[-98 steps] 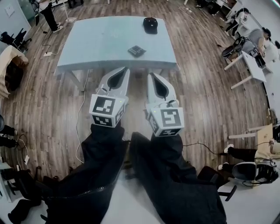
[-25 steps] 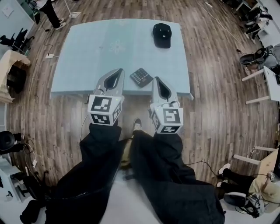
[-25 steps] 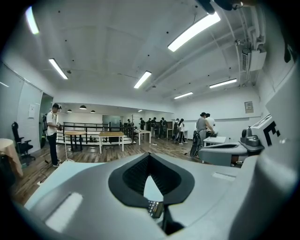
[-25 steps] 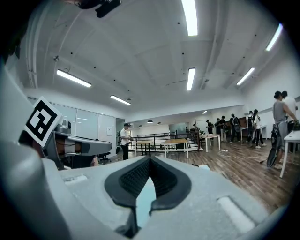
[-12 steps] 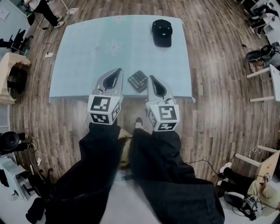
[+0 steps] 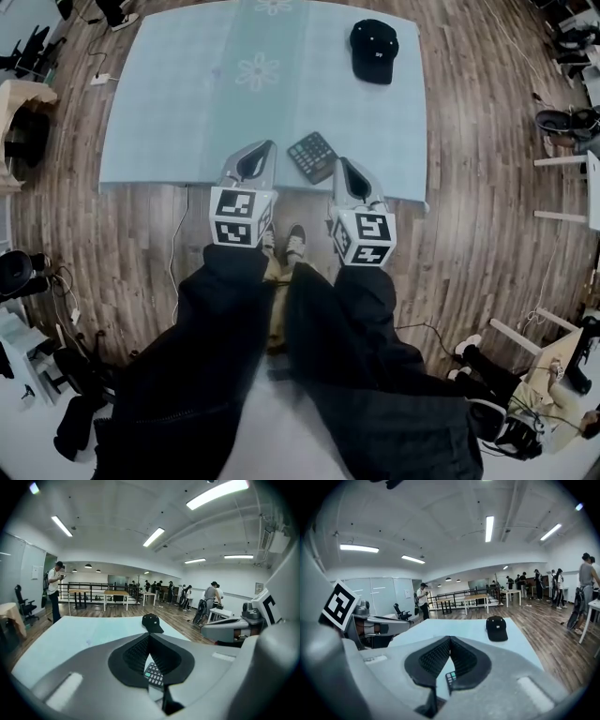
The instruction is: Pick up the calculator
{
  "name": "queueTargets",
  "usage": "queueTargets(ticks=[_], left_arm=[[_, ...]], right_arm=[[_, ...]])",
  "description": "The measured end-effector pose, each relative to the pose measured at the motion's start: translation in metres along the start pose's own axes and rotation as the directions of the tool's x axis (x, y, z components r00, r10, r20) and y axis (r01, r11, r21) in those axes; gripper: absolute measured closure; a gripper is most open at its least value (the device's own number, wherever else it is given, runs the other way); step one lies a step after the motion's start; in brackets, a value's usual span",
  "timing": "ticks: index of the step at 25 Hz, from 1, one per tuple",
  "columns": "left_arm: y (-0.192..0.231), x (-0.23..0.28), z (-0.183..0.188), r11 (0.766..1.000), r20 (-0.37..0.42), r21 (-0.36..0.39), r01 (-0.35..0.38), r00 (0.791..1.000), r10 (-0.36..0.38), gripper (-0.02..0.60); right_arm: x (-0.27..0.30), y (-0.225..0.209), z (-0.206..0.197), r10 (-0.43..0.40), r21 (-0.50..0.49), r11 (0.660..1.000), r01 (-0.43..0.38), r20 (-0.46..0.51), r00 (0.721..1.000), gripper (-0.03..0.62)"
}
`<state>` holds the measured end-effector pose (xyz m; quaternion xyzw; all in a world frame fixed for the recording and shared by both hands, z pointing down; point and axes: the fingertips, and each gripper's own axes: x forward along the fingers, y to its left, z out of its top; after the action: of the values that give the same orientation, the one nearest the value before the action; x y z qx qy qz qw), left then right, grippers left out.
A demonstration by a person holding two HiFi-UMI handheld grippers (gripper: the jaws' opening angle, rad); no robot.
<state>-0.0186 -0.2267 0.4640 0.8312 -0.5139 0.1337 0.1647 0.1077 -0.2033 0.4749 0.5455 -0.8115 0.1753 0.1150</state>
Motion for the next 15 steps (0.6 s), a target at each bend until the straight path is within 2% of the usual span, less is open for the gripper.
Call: queueTargets(ticks=[4, 9, 15], left_arm=[[0.012, 0.020, -0.041, 0.999, -0.076, -0.028, 0.025, 0.997, -0.027, 0.584], [0.019, 0.033, -0.091, 0.997, -0.174, -0.058, 0.042, 0.983, -0.052, 0.584], [0.014, 0.050, -0.133, 0.995, -0.257, -0.072, 0.068, 0.963, -0.084, 0.584]], right_arm=[[0.016, -0.005, -0.044, -0.028, 0.027, 0.999, 0.031, -0.110, 0.994, 0.592], [0.033, -0.008, -0.096, -0.046, 0.051, 0.997, 0.059, -0.228, 0.973, 0.592], [0.046, -0.019, -0.135, -0.061, 0.069, 0.994, 0.086, -0.311, 0.948, 0.592]])
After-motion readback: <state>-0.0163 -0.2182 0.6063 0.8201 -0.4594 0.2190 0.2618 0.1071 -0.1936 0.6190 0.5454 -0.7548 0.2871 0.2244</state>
